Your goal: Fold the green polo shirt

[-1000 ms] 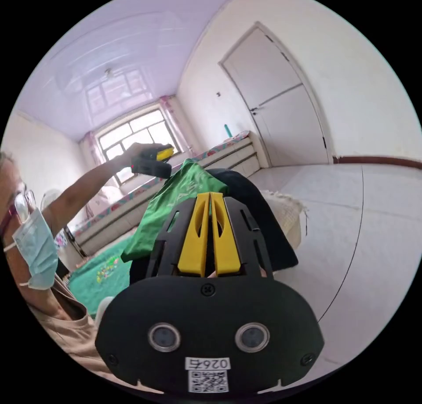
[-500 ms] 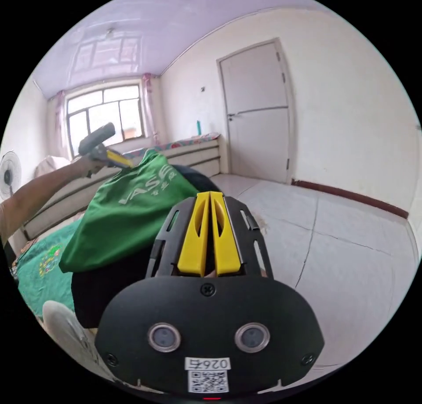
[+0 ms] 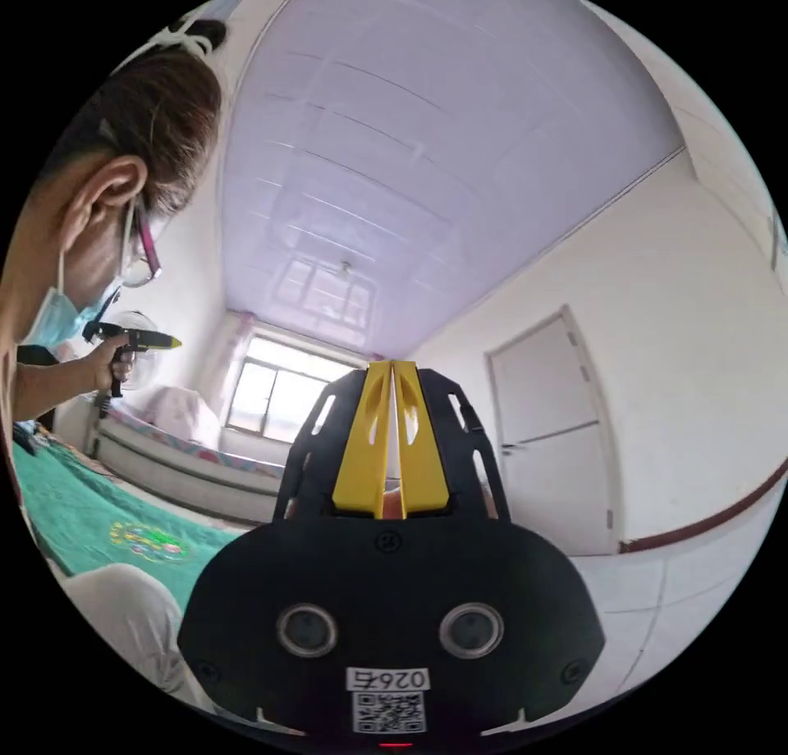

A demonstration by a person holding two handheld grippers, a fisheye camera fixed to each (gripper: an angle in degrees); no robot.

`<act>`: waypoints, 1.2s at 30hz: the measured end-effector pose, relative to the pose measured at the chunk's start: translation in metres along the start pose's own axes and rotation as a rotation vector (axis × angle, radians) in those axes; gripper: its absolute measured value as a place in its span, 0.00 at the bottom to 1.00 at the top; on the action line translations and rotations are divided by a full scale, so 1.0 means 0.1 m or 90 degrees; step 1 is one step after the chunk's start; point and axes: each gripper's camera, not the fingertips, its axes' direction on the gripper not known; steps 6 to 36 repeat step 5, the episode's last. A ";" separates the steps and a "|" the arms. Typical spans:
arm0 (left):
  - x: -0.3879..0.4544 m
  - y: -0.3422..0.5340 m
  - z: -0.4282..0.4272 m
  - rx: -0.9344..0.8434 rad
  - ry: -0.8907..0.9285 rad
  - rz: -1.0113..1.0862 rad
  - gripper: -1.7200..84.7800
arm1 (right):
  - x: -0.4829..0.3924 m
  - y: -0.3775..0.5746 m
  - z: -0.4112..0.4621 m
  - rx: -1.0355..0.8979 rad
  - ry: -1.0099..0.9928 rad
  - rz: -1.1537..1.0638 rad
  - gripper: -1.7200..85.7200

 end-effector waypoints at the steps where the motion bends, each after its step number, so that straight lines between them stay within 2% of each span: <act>1: -0.06 0.20 -0.94 0.037 -0.052 0.003 0.01 | -0.29 -0.16 0.29 0.002 -0.066 0.009 0.05; 2: -0.04 0.43 -1.84 0.062 -0.105 0.016 0.02 | -0.60 -0.32 0.65 -0.006 -0.139 0.015 0.08; 3: -0.01 0.54 -2.25 0.070 -0.128 0.028 0.02 | -0.76 -0.40 0.84 -0.011 -0.173 0.019 0.10; 5: 0.18 1.01 -3.73 0.080 -0.216 0.051 0.05 | -1.50 -0.66 1.72 -0.033 -0.303 0.032 0.09; 36: 0.18 1.01 -3.73 0.080 -0.216 0.051 0.05 | -1.50 -0.66 1.72 -0.033 -0.303 0.032 0.09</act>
